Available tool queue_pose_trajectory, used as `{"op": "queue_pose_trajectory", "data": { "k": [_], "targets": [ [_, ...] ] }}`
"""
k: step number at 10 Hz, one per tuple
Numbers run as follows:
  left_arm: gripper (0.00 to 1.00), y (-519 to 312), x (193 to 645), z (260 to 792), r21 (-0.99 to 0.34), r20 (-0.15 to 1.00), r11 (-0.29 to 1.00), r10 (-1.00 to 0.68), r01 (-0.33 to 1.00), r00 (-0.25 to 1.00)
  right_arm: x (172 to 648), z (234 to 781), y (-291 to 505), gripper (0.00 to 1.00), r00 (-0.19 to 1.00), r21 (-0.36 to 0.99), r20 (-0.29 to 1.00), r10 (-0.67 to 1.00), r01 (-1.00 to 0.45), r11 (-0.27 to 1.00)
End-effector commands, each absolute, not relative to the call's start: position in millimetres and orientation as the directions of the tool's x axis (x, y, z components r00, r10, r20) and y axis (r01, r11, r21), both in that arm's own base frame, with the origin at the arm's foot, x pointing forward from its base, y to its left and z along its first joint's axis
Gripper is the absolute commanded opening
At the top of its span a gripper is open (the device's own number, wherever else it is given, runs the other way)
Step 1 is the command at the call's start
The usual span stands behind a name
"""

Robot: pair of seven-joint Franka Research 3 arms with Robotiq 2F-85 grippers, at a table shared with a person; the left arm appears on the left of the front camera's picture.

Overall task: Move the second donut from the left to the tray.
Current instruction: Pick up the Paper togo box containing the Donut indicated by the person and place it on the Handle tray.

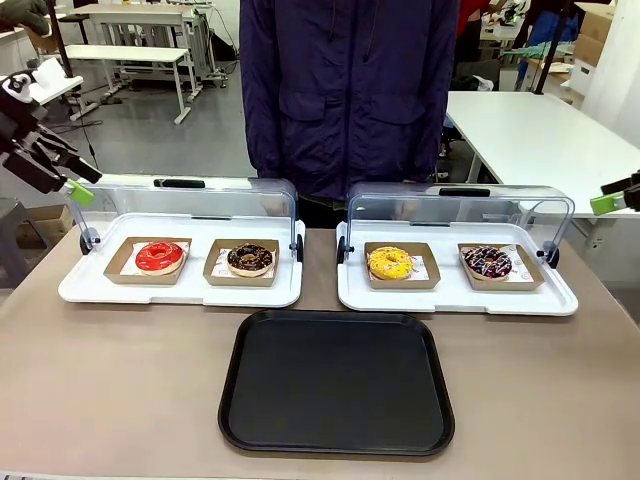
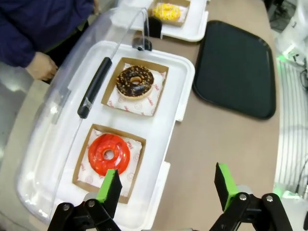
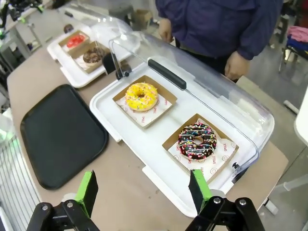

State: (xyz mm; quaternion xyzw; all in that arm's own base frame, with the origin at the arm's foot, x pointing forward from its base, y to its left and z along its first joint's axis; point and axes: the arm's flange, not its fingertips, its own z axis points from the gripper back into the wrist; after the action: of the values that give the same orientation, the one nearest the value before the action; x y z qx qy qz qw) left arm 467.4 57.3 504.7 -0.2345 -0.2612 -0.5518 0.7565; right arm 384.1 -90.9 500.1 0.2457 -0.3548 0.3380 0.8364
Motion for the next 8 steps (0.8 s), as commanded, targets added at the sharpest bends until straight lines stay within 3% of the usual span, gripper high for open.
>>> {"op": "queue_pose_trajectory", "data": {
  "k": [1,5,8],
  "targets": [
    [1.0,87,494,509,-0.125,0.646,0.221,-0.722,0.967,0.249,398,507,-117,1.0,0.502,0.192,0.773,0.388,-0.768,0.61],
    [1.0,153,509,495,-0.216,0.741,0.197,-0.605,0.956,0.292,422,507,-193,1.0,0.403,0.166,0.853,0.332,-0.812,0.56],
    [1.0,180,511,486,-0.189,0.786,0.204,-0.555,0.96,0.273,436,517,-232,1.0,0.31,0.08,0.879,0.361,-0.844,0.53]
  ]
}}
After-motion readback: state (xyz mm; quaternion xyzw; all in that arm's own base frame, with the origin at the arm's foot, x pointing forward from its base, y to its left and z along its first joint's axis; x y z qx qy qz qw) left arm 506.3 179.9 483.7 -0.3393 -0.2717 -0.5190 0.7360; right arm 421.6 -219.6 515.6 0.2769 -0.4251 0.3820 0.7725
